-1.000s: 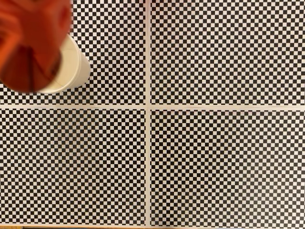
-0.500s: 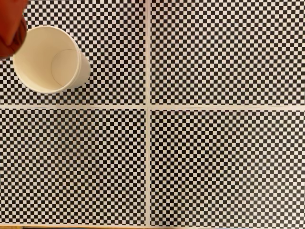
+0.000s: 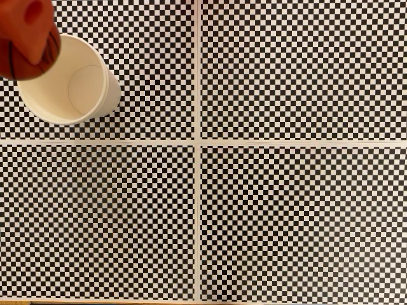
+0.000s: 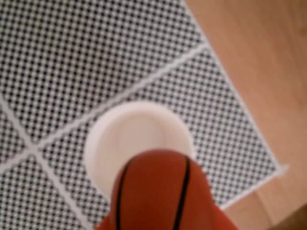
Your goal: Grasp basketball and place into cup.
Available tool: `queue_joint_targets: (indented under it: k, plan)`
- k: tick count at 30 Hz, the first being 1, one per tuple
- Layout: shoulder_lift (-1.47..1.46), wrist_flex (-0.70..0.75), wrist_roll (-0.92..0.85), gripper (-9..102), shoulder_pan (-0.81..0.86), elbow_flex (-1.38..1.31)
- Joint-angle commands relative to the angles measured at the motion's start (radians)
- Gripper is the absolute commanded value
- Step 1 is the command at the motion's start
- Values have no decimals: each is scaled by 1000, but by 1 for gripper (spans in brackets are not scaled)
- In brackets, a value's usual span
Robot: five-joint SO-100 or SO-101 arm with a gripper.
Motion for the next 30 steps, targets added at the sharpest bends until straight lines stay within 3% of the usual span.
queue_joint_targets:
  k: [1, 30]
  plan:
    - [-3, -6, 26, 0, -21, -8]
    - [-144, -35, 52, 3, -43, -84]
